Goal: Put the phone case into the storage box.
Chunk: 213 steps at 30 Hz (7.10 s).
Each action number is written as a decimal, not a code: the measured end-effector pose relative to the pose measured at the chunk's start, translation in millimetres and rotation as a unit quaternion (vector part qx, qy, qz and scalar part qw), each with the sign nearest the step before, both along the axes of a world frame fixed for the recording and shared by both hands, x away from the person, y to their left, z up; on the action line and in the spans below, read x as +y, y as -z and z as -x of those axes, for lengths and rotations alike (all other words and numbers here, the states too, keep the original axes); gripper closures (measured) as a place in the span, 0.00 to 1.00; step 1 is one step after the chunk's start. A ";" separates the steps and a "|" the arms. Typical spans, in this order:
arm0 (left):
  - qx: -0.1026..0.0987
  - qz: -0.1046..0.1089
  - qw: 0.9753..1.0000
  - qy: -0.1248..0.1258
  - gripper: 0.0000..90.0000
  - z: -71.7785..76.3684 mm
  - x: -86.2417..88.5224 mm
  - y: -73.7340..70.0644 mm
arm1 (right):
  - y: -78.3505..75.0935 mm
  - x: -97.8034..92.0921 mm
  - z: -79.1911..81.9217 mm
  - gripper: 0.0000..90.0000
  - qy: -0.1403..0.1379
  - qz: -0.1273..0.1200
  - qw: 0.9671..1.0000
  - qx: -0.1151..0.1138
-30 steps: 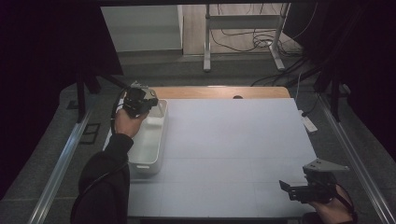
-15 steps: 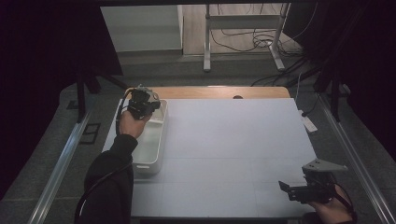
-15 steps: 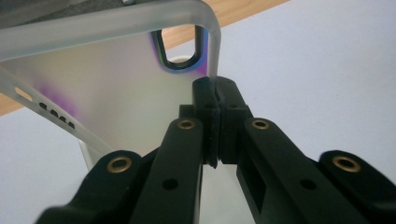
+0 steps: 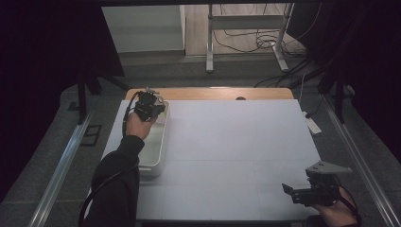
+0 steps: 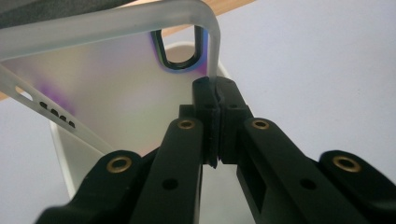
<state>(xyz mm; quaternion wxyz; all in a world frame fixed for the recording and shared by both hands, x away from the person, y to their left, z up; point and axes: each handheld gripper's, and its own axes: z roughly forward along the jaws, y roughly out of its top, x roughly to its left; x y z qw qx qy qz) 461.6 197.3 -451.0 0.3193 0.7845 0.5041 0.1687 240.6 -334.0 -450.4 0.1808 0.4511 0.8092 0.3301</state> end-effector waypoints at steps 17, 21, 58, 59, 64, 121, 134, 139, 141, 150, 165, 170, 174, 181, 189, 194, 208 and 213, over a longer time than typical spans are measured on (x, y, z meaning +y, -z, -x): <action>0.004 0.012 1.000 -0.016 0.89 -7.6 -3.1 2.0 | 0.0 0.0 0.1 0.00 -0.002 -0.001 1.000 0.001; -0.001 0.018 1.000 -0.018 0.87 -7.1 -1.5 0.7 | 0.1 0.0 0.0 0.00 -0.002 0.000 1.000 0.001; -0.034 0.060 0.998 0.013 0.42 14.2 10.3 -12.7 | 0.0 1.2 0.2 0.00 -0.005 0.005 1.000 0.001; -0.034 0.060 0.997 0.014 0.41 15.4 10.1 -13.0 | 0.0 1.1 0.2 0.00 -0.005 0.005 1.000 0.001; -0.031 0.055 0.998 0.022 0.27 20.2 7.9 -11.9 | -0.2 0.9 0.4 0.00 -0.004 0.004 1.000 0.000; -0.063 0.104 0.990 0.075 0.00 76.5 3.3 -14.6 | -0.8 0.3 0.7 0.00 -0.004 -0.003 1.000 0.000; -0.068 0.100 0.989 0.087 0.00 89.6 0.0 -11.6 | -1.2 0.1 1.1 0.00 -0.009 -0.005 1.000 -0.001; -0.067 0.095 0.989 0.092 0.00 95.3 -2.9 -11.0 | -0.9 1.1 1.3 0.00 -0.013 -0.003 1.000 -0.002; -0.069 0.095 0.989 0.094 0.00 99.0 -3.7 -11.1 | -1.1 1.0 1.5 0.00 -0.014 -0.003 1.000 -0.002; -0.076 0.079 0.990 0.092 0.00 109.7 -6.1 -10.7 | -1.0 0.9 1.6 0.00 -0.016 -0.002 1.000 -0.002; -0.084 0.068 0.990 0.091 0.00 127.6 -6.5 -9.9 | -1.1 1.6 2.4 0.00 -0.020 0.002 1.000 -0.005; -0.086 0.070 0.990 0.088 0.00 133.6 -4.2 -9.1 | -1.1 1.9 2.5 0.00 -0.019 0.002 1.000 -0.005; -0.086 0.074 0.990 0.086 0.00 137.5 -2.6 -8.7 | -1.1 1.9 2.6 0.00 -0.020 0.002 1.000 -0.006; -0.083 0.080 0.990 0.085 0.00 147.9 -1.0 -8.9 | -1.0 2.0 2.6 0.00 -0.020 0.003 1.000 -0.005; -0.085 0.079 0.990 0.084 0.00 158.2 0.5 -9.6 | -0.9 2.3 2.5 0.00 -0.020 0.004 1.000 -0.005; -0.087 0.083 0.990 0.080 0.00 165.5 3.7 -9.7 | -0.8 2.3 2.4 0.00 -0.020 0.004 1.000 -0.004; -0.091 0.088 0.989 0.075 0.00 185.1 7.5 -9.0 | -0.9 1.5 1.8 0.00 -0.016 0.002 1.000 -0.002; -0.092 0.081 0.990 0.073 0.00 192.8 8.4 -7.9 | -0.8 1.3 1.8 0.00 -0.017 0.001 1.000 -0.003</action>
